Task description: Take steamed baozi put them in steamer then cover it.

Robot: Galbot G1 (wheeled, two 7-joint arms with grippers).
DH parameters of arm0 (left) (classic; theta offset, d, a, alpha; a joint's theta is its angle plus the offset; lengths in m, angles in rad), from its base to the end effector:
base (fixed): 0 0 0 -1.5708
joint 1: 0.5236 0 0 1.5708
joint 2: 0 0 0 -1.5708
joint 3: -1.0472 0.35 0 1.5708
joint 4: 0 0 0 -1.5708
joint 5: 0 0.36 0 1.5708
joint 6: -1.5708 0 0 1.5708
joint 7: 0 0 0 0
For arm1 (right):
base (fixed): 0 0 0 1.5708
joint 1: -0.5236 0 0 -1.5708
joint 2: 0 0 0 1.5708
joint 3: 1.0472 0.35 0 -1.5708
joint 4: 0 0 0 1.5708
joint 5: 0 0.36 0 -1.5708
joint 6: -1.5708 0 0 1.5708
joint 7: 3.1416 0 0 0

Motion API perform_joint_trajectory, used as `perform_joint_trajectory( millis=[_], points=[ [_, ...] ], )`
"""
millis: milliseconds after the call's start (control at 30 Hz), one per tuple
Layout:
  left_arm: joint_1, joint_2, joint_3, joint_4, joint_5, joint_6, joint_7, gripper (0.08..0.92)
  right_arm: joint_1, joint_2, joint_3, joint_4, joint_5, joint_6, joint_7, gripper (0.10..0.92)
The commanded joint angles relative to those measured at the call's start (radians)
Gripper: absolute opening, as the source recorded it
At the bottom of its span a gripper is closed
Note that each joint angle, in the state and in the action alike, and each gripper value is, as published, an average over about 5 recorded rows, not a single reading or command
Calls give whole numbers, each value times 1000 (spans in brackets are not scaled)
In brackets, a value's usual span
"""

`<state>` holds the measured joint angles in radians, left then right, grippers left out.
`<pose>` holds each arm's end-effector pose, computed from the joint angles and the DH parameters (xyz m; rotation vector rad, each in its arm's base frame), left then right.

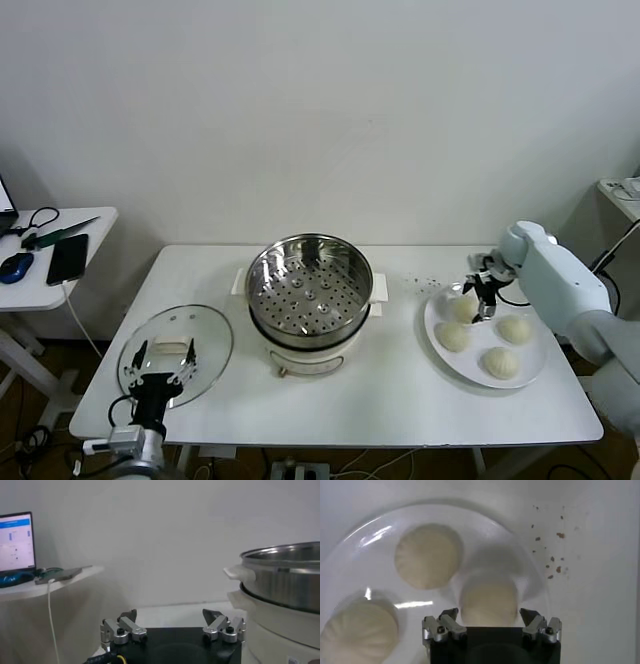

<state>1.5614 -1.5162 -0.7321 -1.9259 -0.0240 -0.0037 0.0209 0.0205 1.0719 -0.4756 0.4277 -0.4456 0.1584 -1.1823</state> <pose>0.1790 0.0820 -0.3546 0.2202 -2.9808 -0.1678 0.6128 -0.2139 -0.2451 1.2011 -1.3386 1.2769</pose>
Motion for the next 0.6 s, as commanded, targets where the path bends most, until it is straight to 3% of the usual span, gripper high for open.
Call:
perform_joint_trajectory(
  millis=[33, 233, 600],
  points=[
    [1, -3, 0, 5, -7, 9, -9, 823, 9, 39, 16, -48, -32, 9, -3, 758],
    [8, -3, -3, 5, -14, 6, -11, 823, 11, 38, 26, -53, -39, 12, -4, 675],
    [19, -3, -10, 1, -27, 1, -11, 823, 38, 28, 19, -36, -32, 45, -14, 642]
  ],
)
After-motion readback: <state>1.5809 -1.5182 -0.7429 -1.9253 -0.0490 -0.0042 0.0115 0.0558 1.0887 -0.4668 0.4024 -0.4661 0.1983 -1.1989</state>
